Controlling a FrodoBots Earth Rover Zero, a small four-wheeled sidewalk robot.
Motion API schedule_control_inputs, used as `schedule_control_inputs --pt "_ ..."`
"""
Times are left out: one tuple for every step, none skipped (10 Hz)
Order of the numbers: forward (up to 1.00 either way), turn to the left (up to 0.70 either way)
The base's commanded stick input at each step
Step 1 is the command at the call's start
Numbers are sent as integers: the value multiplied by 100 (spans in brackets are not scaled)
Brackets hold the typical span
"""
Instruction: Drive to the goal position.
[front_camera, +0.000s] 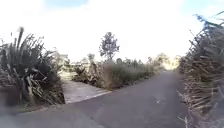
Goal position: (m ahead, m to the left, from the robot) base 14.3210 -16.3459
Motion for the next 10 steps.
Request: schedule_control_inputs --pt "0 -24" --pt "0 -70" --pt "0 -70" --pt "0 -70" --pt "0 -70" --pt "0 -70" --pt "0 -70" --pt "0 -70" --pt "0 -70" --pt "0 -70"
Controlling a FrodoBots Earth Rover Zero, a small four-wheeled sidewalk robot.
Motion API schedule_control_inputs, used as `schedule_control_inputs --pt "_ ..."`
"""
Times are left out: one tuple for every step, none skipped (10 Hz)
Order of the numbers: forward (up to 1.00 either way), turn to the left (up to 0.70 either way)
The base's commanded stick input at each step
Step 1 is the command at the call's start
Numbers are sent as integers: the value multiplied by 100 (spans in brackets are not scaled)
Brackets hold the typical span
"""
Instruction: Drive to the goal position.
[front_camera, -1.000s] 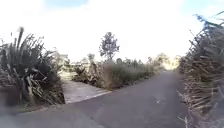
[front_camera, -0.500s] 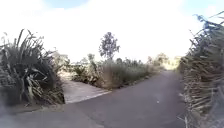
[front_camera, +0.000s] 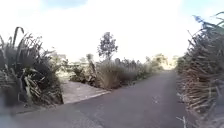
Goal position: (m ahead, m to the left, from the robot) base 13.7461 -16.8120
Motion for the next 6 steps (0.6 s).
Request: schedule_control_inputs --pt "0 -70" --pt "0 -70" --pt "0 -70" --pt "0 -70" --pt "0 -70" --pt "0 -70"
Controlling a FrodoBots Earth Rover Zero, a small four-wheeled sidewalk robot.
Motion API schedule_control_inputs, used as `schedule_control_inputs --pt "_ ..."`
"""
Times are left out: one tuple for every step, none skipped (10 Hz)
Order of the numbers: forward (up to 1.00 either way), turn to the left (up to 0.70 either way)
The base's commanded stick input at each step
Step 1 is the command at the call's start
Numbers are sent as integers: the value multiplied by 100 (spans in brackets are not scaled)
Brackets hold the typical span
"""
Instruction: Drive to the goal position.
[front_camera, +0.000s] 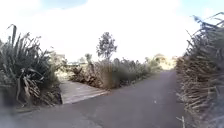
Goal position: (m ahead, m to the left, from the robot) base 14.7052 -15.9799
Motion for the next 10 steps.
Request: schedule_control_inputs --pt "0 -70" --pt "0 -70" --pt "0 -70" --pt "0 -70" --pt "0 -70" --pt "0 -70" --pt "0 -70" --pt "0 -70" --pt "0 -70" --pt "0 -70"
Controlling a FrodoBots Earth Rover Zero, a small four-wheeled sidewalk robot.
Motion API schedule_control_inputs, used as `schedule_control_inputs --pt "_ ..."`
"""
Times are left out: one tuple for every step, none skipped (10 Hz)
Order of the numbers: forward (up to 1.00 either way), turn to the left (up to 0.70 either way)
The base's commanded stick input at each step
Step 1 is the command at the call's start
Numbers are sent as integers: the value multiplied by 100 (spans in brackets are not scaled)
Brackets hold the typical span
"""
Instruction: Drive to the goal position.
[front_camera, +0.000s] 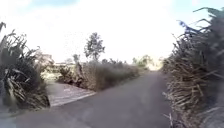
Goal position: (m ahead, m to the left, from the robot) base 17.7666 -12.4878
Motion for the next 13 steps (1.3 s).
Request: schedule_control_inputs --pt "0 -70" --pt "0 -70" --pt "0 -70" --pt "0 0" --pt "0 0" --pt "0 0" --pt "0 0" --pt "0 0" --pt "0 0" --pt "0 0" --pt "0 0" --pt "0 0" --pt "41 0"
